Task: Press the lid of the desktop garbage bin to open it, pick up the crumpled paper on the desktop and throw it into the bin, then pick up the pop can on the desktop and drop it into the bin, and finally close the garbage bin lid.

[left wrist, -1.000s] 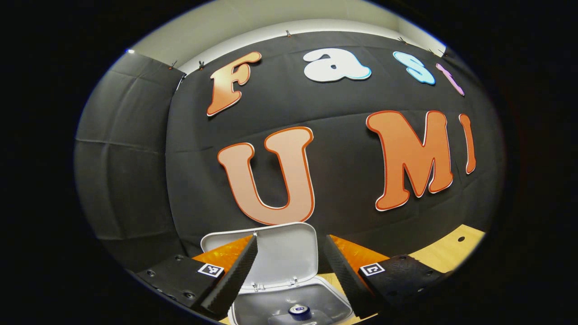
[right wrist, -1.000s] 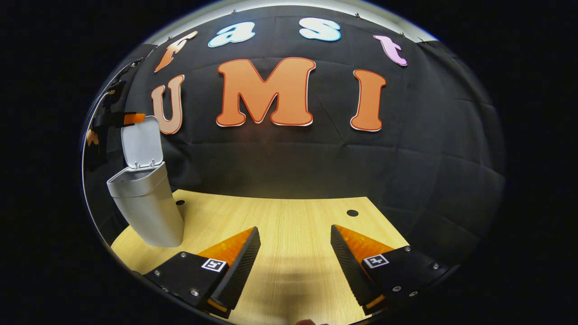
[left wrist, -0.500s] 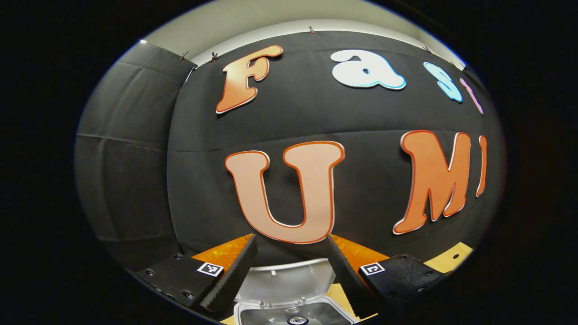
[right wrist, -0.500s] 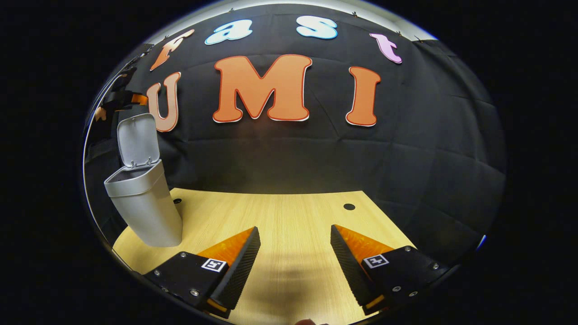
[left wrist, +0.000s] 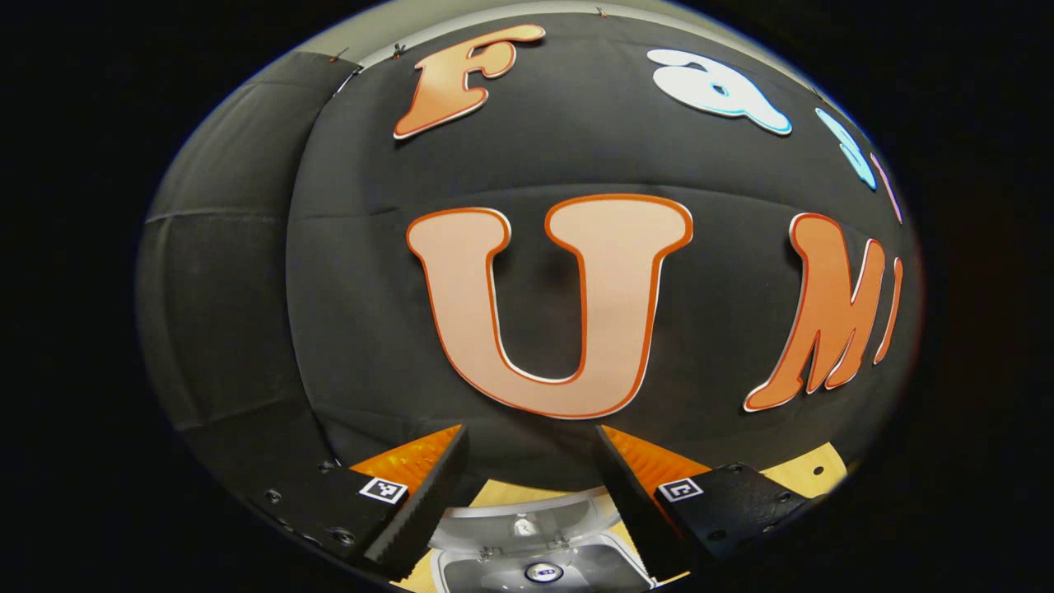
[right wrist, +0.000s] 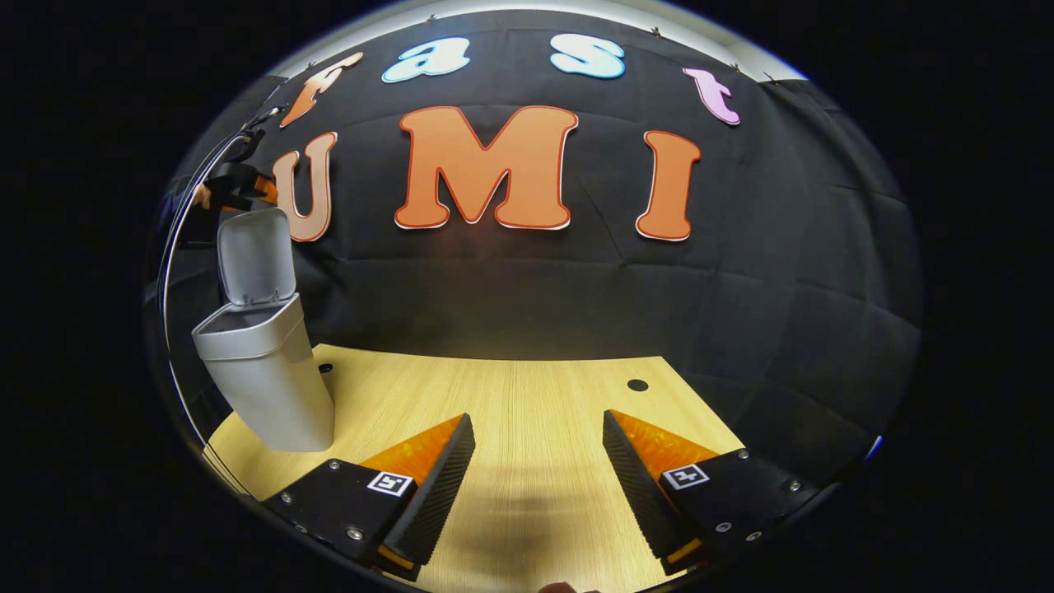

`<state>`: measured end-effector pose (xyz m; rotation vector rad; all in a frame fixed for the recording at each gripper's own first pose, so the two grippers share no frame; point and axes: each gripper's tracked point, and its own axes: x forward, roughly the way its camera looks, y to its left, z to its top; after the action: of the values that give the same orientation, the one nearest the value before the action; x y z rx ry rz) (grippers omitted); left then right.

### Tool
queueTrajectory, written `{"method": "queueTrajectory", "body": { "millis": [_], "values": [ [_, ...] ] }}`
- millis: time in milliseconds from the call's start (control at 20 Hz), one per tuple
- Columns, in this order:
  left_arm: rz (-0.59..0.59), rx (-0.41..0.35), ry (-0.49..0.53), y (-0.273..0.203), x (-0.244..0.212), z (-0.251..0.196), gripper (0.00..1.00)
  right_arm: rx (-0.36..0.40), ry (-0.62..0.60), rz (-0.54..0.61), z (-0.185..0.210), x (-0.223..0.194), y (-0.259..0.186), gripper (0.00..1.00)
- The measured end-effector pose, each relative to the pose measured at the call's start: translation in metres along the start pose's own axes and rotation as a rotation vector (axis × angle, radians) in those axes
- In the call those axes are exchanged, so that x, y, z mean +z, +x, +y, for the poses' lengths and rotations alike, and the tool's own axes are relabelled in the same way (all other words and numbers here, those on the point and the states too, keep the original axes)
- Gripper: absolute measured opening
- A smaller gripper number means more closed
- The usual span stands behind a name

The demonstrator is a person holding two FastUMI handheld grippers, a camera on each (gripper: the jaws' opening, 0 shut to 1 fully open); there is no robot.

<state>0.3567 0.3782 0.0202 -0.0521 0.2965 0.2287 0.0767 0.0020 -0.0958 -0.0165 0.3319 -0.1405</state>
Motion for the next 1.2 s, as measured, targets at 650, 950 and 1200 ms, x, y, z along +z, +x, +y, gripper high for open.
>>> {"method": "queueTrajectory", "body": {
  "millis": [650,950,1200],
  "values": [
    [0.340,-0.144,-0.033,-0.061,-0.109,-0.020,0.96,0.021,0.009,-0.009,-0.008,-0.007,-0.009,0.94],
    [0.525,-0.184,-0.040,-0.096,-0.174,-0.028,0.96,0.065,-0.014,-0.020,0.001,-0.006,-0.012,0.94],
    [0.734,-0.184,0.003,-0.119,-0.220,-0.028,1.00,0.083,-0.021,-0.020,0.001,-0.010,-0.014,0.94]
  ]
}}
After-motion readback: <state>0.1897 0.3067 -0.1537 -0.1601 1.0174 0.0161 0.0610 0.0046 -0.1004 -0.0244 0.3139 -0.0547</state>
